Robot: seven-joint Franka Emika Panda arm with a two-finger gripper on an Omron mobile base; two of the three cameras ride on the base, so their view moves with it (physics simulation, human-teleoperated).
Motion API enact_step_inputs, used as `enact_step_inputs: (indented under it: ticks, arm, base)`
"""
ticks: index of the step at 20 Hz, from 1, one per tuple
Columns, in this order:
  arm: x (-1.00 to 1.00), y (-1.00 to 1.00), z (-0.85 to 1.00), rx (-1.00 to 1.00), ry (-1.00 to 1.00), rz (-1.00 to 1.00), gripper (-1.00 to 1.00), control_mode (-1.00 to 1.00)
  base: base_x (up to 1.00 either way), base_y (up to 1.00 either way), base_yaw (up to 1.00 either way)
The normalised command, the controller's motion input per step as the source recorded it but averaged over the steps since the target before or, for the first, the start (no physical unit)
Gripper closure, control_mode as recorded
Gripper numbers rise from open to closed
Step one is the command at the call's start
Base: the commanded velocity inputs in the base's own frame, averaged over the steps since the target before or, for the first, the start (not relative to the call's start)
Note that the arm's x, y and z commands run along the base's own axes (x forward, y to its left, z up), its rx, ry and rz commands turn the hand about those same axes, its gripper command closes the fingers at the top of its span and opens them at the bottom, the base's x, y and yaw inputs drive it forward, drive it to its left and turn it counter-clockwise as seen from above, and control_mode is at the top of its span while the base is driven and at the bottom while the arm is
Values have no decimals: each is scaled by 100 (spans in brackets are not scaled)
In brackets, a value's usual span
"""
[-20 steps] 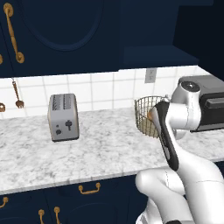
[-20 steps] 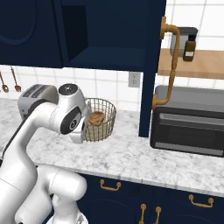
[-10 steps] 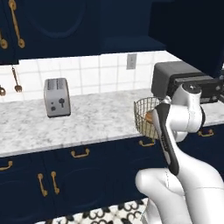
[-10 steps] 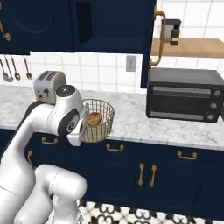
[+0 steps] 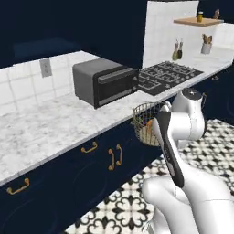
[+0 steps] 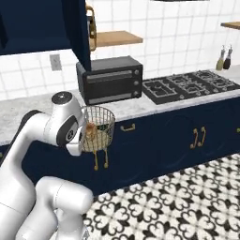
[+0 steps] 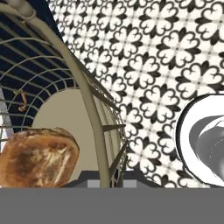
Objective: Open the cabinet, pick up the bread from the cabinet and place it in the basket. Then move the basket to the dining counter.
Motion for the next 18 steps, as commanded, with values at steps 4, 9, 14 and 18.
enact_step_inputs:
  ticks: [4, 9, 14, 18]
  arm:
    - [0, 0, 0, 0, 0, 0, 100, 100]
    - [0, 0, 0, 0, 0, 0, 100, 100]
    - [0, 0, 0, 0, 0, 0, 100, 100]
    - [0, 0, 0, 0, 0, 0, 100, 100]
  base:
    - [0, -16, -96]
    - [0, -22, -94]
    - [0, -27, -93]
    - [0, -35, -90]
